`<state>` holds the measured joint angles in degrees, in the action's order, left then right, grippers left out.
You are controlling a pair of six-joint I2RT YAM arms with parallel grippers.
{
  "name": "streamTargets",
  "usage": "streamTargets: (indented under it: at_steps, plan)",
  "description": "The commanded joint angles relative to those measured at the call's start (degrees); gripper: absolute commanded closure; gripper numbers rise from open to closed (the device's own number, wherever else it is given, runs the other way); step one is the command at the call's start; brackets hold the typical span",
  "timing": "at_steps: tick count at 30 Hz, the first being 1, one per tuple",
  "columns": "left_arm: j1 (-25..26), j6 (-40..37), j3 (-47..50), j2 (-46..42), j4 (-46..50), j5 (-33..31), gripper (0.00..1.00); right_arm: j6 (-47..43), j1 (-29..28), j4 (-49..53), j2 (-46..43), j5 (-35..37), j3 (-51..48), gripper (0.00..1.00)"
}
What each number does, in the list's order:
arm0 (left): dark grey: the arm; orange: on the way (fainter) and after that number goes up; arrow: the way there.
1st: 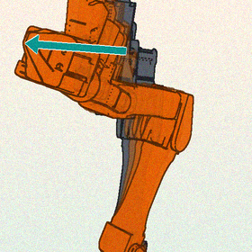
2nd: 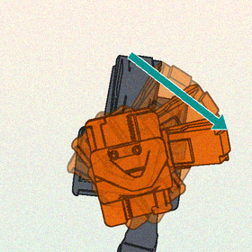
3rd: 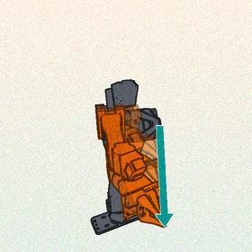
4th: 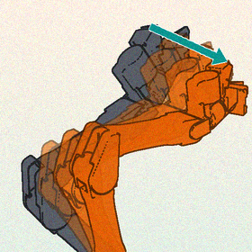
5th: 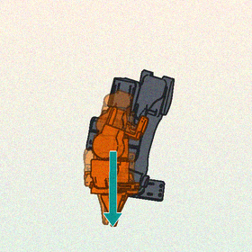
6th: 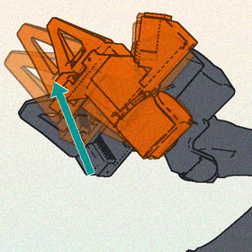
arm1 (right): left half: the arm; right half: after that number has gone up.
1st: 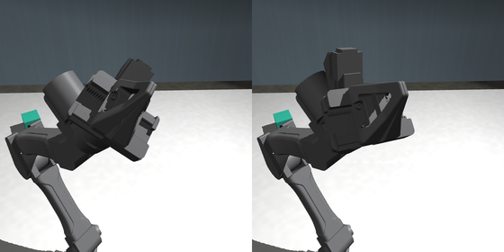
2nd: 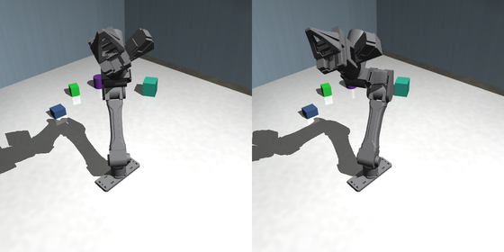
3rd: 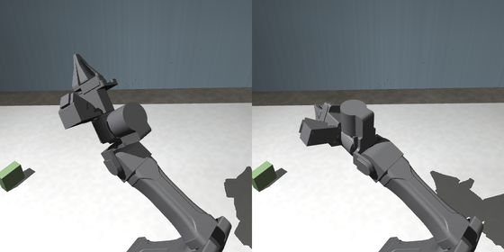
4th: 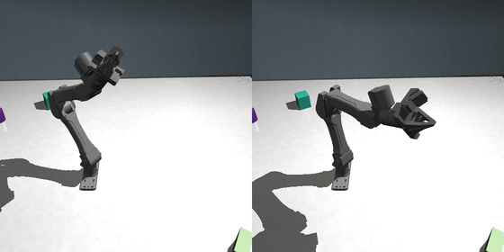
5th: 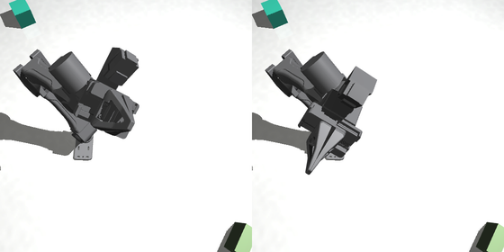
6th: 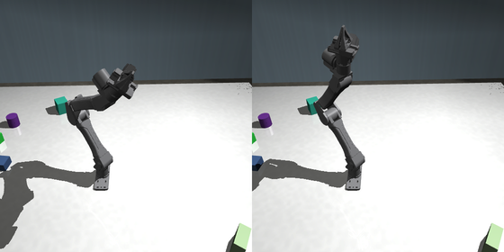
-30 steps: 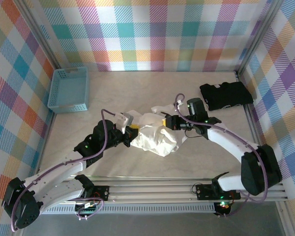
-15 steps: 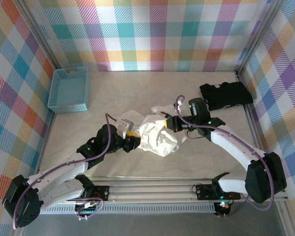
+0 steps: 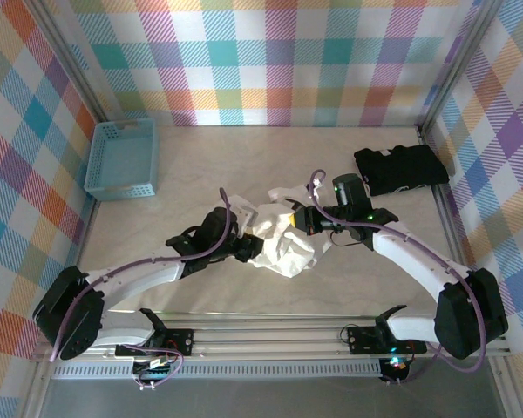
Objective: Fold the inside-out t-shirt
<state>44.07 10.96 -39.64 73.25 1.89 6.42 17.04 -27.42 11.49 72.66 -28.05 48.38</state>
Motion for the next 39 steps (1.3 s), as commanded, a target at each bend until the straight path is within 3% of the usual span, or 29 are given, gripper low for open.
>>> streamTargets:
  at_steps: [1,7,15,20,32,36,39]
  plan:
    - [1.1,0.3,-2.6,2.1,1.3,0.7,0.57,-1.5,-0.4,-0.1,0.8,-0.2,2.0,1.00]
    - [1.4,0.4,-4.6,5.4,2.3,-4.7,0.58,-1.2,-0.4,-0.4,1.4,-0.6,2.0,1.00]
    - [1.3,-0.8,-5.0,5.4,4.0,-7.6,0.85,-3.3,-0.4,2.7,-0.1,2.5,3.0,1.00]
    - [1.1,-0.6,-3.1,0.7,5.9,-12.1,1.00,-5.1,-0.4,7.5,-1.6,7.8,5.7,1.00]
    - [-0.5,8.0,1.0,-20.6,1.9,-19.4,1.00,-11.1,-1.0,18.9,-4.9,13.9,12.2,1.00]
    - [-0.5,7.1,0.7,-20.5,1.0,-17.7,1.00,-11.4,-1.8,19.7,-3.9,14.2,12.5,1.00]
    - [-0.5,3.9,0.5,-17.4,0.4,-12.5,1.00,-11.5,-2.1,21.3,-2.3,16.3,13.1,1.00]
